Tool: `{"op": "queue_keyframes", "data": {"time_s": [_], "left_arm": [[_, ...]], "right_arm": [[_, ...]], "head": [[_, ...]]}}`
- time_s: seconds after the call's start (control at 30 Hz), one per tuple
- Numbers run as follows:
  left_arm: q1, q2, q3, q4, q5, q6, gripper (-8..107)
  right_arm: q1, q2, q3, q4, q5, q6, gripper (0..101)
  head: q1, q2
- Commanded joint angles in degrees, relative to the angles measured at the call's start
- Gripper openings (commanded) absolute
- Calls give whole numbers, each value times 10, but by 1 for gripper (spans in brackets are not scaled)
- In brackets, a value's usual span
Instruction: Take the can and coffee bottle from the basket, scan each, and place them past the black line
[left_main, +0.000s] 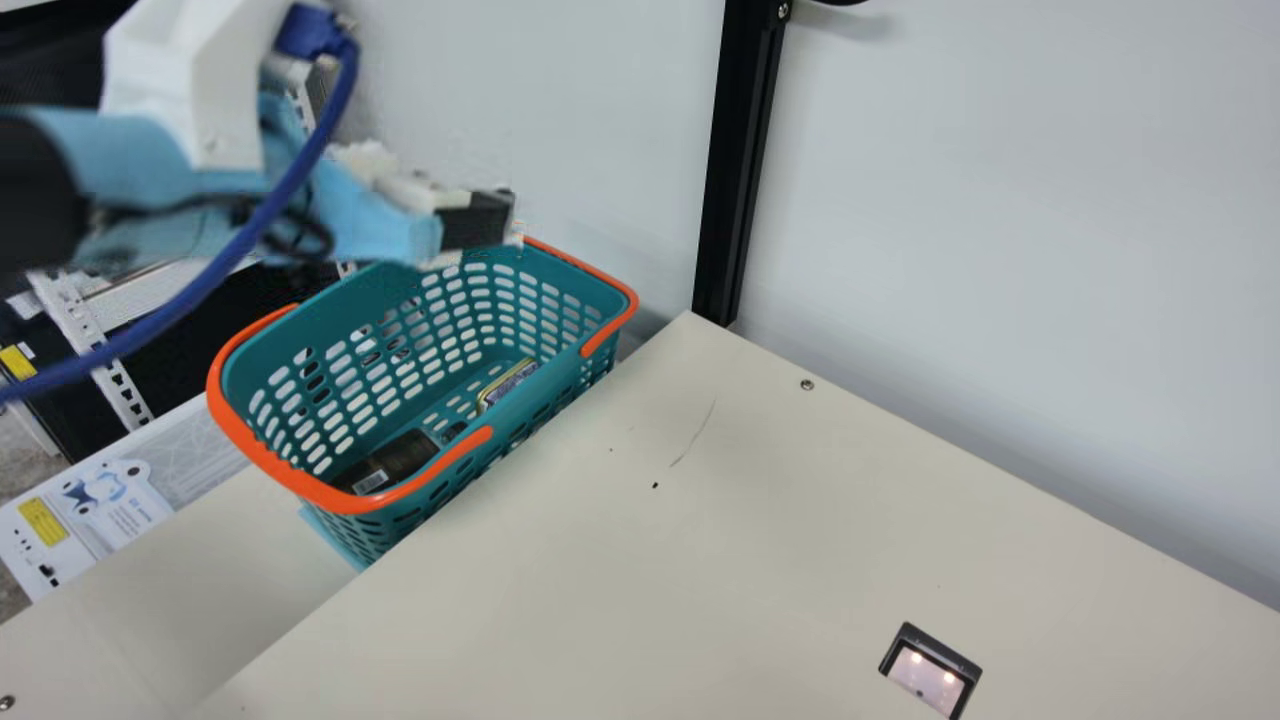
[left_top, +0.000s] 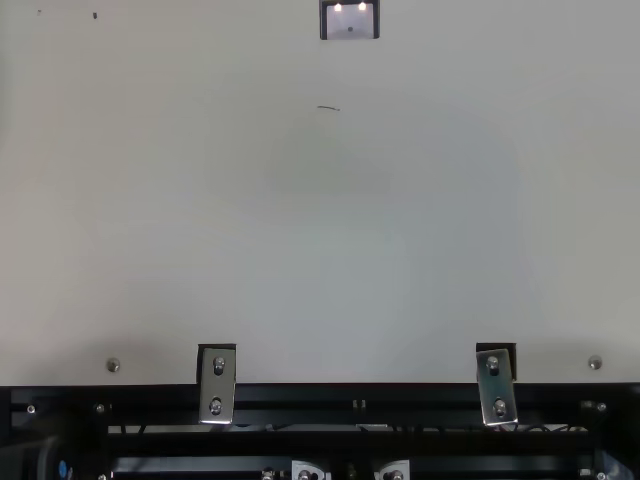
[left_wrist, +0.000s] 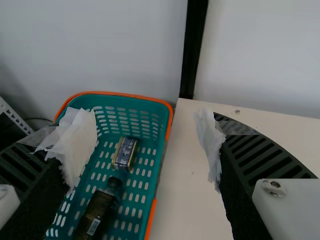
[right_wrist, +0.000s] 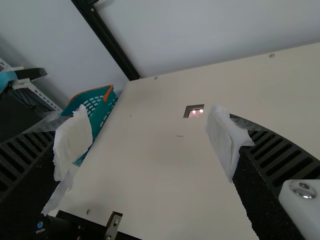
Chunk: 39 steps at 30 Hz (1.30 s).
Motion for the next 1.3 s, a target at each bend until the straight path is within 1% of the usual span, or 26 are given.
{"op": "queue_keyframes", "data": {"time_s": [0.0,0.07,0.17,0.3,0.4,0.5,0.6,0.87,1.07,1.27], "left_arm": [[78,112,-93,-80,26,149,90],[113,159,-139,-108,54,207,90],[149,223,-202,-119,100,273,90],[164,291,-264,-98,148,321,90],[162,332,-295,-76,174,339,90],[157,370,-313,-56,192,349,90],[153,406,-322,-39,203,352,90],[148,502,-328,-12,195,344,90],[144,582,-351,-13,178,324,90],[138,665,-395,-33,172,299,90]], "right_arm": [[0,0,0,0,0,0,101],[0,0,0,0,0,0,101],[0,0,0,0,0,0,101],[0,0,0,0,0,0,101],[0,0,0,0,0,0,101],[0,0,0,0,0,0,101],[0,0,0,0,0,0,101],[0,0,0,0,0,0,101],[0,0,0,0,0,0,101],[0,0,0,0,0,0,101]], "head": [[-12,13],[-12,13],[-12,13],[-12,13],[-12,13],[-12,13],[-12,13],[-12,13],[-12,13],[-12,13]]}}
